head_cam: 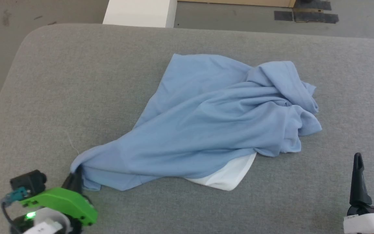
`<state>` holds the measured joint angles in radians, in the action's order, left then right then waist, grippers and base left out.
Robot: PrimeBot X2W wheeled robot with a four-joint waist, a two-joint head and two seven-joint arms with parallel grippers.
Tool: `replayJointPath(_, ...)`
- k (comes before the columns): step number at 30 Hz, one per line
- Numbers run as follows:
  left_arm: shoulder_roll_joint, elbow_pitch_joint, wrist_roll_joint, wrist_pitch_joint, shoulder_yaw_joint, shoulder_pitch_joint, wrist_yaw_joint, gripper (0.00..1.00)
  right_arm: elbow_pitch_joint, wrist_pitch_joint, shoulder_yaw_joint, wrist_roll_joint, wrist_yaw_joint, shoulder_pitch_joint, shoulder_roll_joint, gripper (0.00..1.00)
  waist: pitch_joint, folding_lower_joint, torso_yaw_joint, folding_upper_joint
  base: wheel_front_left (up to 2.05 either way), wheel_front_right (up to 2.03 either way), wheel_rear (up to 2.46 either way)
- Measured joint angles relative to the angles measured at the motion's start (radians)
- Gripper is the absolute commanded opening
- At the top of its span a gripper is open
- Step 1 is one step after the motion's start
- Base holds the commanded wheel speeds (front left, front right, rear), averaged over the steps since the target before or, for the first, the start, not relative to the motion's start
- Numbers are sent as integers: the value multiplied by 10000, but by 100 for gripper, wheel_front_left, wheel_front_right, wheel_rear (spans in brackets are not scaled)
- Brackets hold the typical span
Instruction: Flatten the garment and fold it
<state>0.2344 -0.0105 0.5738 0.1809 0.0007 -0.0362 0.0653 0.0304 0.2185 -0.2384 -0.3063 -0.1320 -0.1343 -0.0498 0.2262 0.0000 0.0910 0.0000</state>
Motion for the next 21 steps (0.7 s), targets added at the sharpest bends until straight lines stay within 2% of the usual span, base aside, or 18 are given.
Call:
replayJointPath(4, -571, -157, 180, -696, -222, 208, -313, 100, 13, -79, 13, 4, 0, 4, 0, 100, 12, 0, 112, 0, 0, 0, 0)
replayJointPath(9, -880, -1396, 332, -1404, -481, 371, -802, 100, 12, -159, 27, 4, 0, 4, 0, 100, -116, 0, 146, 0, 0, 0, 0)
replayJointPath(13, -1016, -2270, -167, -2476, -646, 354, -836, 100, -17, -159, 79, 2, 0, 4, 0, 100, -192, 0, 112, 0, 0, 0, 0)
replayJointPath(17, -1310, -2401, -1055, -4033, -796, 284, -834, 100, -82, -155, 176, 0, 0, 4, -2, 100, -209, 0, 25, 0, 0, 0, 0)
replayJointPath(21, -1584, -1860, -1547, -4341, -1035, -101, -836, 100, -138, -144, 270, 0, 0, 5, 0, 100, -235, 0, -72, 0, 0, 0, 0)
